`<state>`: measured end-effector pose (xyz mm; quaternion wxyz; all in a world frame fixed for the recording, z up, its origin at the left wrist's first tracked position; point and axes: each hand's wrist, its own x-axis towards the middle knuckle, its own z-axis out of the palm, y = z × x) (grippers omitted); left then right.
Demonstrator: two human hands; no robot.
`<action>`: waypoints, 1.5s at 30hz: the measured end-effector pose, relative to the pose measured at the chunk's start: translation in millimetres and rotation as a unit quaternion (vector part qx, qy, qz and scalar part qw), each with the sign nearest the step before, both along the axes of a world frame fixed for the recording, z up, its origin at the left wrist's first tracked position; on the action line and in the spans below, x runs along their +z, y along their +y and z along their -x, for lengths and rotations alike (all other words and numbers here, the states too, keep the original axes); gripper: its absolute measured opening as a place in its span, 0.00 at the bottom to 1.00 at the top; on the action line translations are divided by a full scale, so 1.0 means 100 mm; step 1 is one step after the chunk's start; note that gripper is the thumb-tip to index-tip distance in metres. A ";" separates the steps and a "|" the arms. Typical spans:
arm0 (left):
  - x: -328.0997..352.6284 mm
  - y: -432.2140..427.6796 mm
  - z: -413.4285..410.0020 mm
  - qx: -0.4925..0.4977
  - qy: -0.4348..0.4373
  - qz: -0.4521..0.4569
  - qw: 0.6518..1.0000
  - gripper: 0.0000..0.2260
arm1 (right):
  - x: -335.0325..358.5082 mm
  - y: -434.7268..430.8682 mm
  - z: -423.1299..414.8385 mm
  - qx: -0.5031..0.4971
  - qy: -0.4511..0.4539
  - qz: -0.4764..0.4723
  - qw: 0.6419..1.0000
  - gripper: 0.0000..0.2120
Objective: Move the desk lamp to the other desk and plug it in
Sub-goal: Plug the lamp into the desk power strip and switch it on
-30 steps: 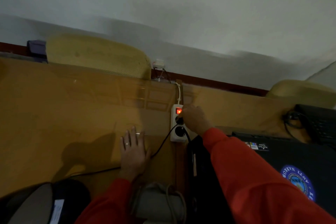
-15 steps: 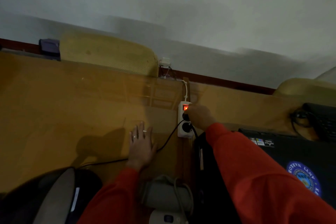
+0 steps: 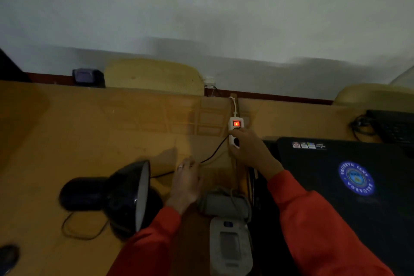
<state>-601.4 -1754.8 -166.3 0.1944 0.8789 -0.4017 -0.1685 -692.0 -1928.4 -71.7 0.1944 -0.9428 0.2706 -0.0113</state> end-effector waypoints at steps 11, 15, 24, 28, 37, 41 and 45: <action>0.14 1.34 0.21 -0.064 0.085 0.089 0.990 0.18 | -0.15 1.47 0.23 -0.074 -0.073 -0.160 0.982 0.17; 0.08 1.80 0.10 -0.077 0.070 0.108 0.989 0.14 | -0.49 1.96 0.22 -0.081 -0.025 -0.188 0.978 0.16; 0.07 2.43 -0.27 0.152 0.153 0.228 0.949 0.08 | -0.94 2.86 -0.06 -0.053 0.022 -0.200 0.978 0.21; 0.29 2.32 -0.44 0.146 0.243 0.256 0.924 0.19 | -1.06 3.08 -0.26 -0.083 0.030 -0.178 0.980 0.39; 0.41 2.17 -0.63 0.019 0.222 0.173 0.959 0.16 | -1.43 3.28 -0.45 -0.141 0.110 -0.084 0.980 0.48; 0.43 2.20 -0.61 0.000 0.214 0.169 0.962 0.13 | -1.43 3.22 -0.32 -0.123 0.113 -0.056 0.984 0.47; 0.47 2.22 -0.47 -0.021 0.203 0.191 0.960 0.13 | -1.39 3.06 -0.15 -0.078 0.127 -0.080 0.986 0.47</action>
